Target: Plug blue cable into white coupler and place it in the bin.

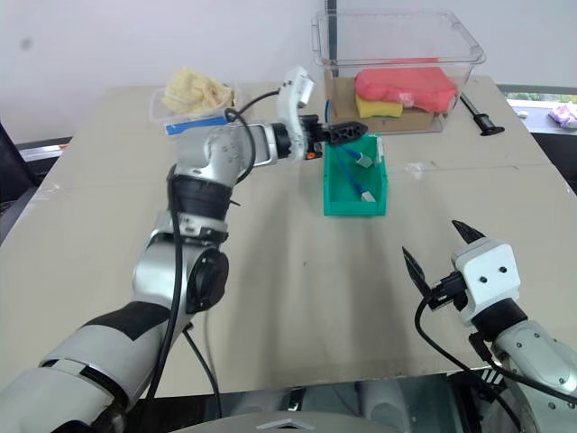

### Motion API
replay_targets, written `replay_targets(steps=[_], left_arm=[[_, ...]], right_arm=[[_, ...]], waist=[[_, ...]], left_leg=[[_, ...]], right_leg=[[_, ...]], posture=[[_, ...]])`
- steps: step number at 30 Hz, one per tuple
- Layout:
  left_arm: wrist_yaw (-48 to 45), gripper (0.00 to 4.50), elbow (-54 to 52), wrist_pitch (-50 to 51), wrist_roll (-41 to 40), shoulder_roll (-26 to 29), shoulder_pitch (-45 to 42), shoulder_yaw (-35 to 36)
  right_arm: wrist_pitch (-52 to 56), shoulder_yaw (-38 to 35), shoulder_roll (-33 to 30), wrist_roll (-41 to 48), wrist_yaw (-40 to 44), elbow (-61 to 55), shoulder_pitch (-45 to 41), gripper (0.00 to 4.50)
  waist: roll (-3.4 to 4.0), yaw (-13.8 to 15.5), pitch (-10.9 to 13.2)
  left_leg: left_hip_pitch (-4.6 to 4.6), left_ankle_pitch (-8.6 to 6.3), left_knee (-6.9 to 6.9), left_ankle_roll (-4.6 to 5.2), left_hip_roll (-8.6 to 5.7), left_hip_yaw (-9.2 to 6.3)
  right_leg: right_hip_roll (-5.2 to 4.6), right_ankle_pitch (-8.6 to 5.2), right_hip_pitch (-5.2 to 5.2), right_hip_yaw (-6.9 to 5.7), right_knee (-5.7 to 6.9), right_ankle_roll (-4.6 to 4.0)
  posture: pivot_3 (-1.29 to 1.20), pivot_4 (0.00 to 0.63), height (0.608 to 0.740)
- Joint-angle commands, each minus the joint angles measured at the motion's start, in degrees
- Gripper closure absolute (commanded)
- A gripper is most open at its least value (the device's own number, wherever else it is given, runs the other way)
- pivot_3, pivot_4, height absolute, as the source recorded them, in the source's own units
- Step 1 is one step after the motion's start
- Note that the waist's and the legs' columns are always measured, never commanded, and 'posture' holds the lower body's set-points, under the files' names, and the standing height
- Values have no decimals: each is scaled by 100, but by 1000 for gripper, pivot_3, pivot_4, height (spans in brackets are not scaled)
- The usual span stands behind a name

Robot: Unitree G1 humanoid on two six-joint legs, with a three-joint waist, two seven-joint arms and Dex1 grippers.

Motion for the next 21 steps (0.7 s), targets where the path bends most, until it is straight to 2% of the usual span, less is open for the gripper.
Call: replay_targets(steps=[1, 4, 11, 16, 21], left_arm=[[-892, 25, -1731, -686, -228, 479, 1181, -287], [-1432, 25, -2463, -1152, -235, 1060, 2354, -357], [-2015, 25, -3241, -1795, -339, 2187, 4512, 205], [-2207, 25, -3612, -2088, -331, 2645, 5680, 486], [-2285, 25, -3736, -2241, -422, 2800, 6332, 587]], right_arm=[[-189, -437, -230, 407, 394, 217, -119, 49], [-323, -763, -535, 703, 854, 589, -140, 49], [-713, -1678, -1308, 1086, 2054, 1627, 212, 49], [-1077, -1980, -1556, 1020, 2581, 2216, 522, 49], [-1258, -1954, -1589, 979, 2718, 2464, 629, 49]], waist=[[1, 0, 1], [2, 39, 4], [-1, 111, 7], [0, 148, 7], [0, 175, 9]], left_leg=[[10, 0, -13, -1, 3, 14], [8, 0, -14, 0, 6, 15], [6, -19, -10, 34, 5, 17], [8, -20, -9, 36, 21, 19], [10, -20, -8, 36, 26, 25]], right_leg=[[0, 1, 1, 13, 0, -3], [6, 1, -3, 13, -2, -6], [0, 0, 4, 8, -7, -6], [4, -12, 8, -2, -8, 4], [4, -22, 9, 1, -9, -11]], posture=[[0, 150, 740], [0, 150, 740], [0, 150, 740], [0, 150, 740], [0, 150, 740]])
